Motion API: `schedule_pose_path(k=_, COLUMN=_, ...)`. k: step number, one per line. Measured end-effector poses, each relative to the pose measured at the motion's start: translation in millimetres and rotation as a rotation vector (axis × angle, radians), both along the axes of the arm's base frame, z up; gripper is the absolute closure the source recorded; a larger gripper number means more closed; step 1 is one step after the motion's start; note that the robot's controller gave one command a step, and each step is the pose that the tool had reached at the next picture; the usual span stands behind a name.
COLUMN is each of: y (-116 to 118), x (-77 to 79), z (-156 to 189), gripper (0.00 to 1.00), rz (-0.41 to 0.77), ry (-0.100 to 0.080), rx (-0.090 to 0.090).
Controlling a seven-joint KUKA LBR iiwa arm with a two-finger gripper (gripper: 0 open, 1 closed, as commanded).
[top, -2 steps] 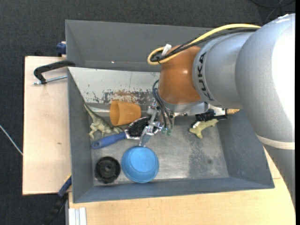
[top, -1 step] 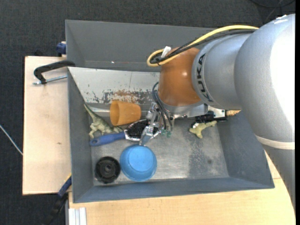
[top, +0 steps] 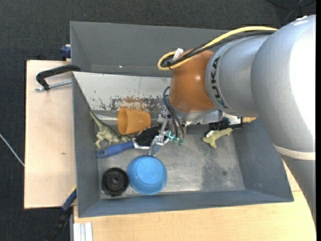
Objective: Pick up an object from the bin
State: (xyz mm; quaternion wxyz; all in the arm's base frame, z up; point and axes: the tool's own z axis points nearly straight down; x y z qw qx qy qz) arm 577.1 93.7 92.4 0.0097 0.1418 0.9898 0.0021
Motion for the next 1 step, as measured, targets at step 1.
schedule_pose_path(k=1, y=0.0, x=-2.6, z=-1.5, gripper=1.00, rz=0.000, ry=0.011, rx=-0.001)
